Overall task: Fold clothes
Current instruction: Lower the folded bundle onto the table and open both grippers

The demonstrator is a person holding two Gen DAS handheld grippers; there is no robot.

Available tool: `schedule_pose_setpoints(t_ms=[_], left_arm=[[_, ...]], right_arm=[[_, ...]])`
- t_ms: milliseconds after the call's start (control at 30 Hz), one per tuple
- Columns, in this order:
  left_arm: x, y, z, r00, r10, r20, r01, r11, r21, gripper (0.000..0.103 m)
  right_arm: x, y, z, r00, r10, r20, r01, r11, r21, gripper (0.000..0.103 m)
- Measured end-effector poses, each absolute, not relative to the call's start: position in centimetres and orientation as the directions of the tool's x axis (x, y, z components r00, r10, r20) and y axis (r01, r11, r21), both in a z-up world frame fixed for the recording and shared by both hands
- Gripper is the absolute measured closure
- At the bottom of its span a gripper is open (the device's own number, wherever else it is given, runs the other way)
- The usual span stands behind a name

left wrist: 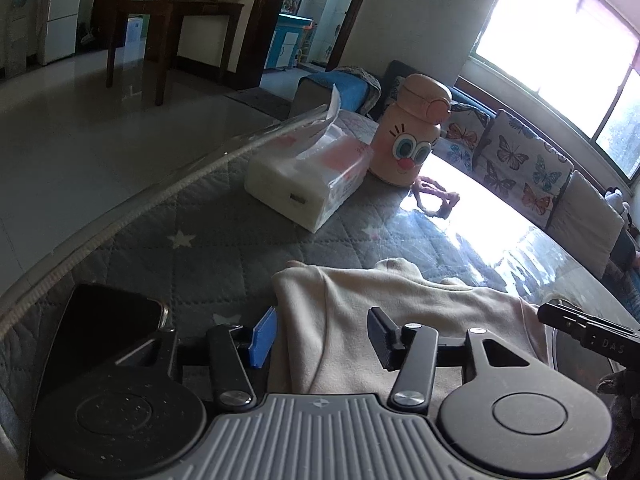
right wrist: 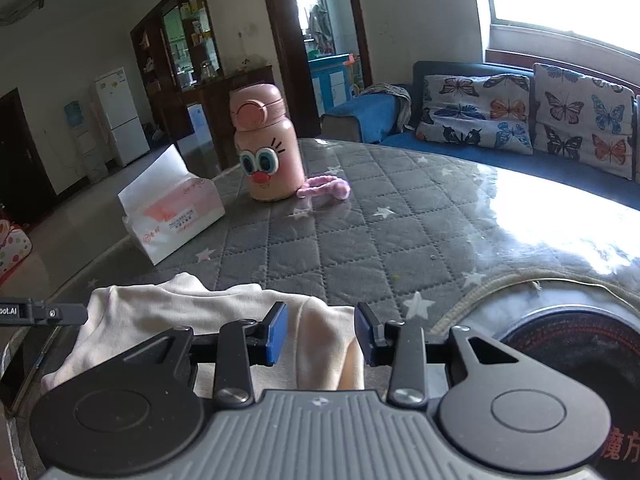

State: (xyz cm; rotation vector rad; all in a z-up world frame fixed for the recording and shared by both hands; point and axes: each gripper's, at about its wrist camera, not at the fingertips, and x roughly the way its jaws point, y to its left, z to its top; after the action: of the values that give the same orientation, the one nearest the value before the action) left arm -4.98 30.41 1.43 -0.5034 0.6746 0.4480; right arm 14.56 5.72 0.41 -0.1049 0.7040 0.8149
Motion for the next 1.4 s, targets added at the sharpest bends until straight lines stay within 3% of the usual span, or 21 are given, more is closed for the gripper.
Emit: schedule_pose_setpoints(t_ms=[633, 1400], left_arm=[[2.5, 26.4, 0.5, 0.714, 0.175, -0.678, -0.391, 0.903, -0.179, 0.051], [3.5, 25.3, -0.1, 0.695, 0.231, -0.681, -0.399, 0.911, -0.098, 0.049]], right_arm=[[14.7, 10.5, -1.3, 0.416, 0.662, -0.624, -0.773, 0.618, 0.140, 0.067], [14.4, 10.2, -1.6, 0.395, 0.677, -0.621, -0.787, 0.598, 0.152, 0.067]])
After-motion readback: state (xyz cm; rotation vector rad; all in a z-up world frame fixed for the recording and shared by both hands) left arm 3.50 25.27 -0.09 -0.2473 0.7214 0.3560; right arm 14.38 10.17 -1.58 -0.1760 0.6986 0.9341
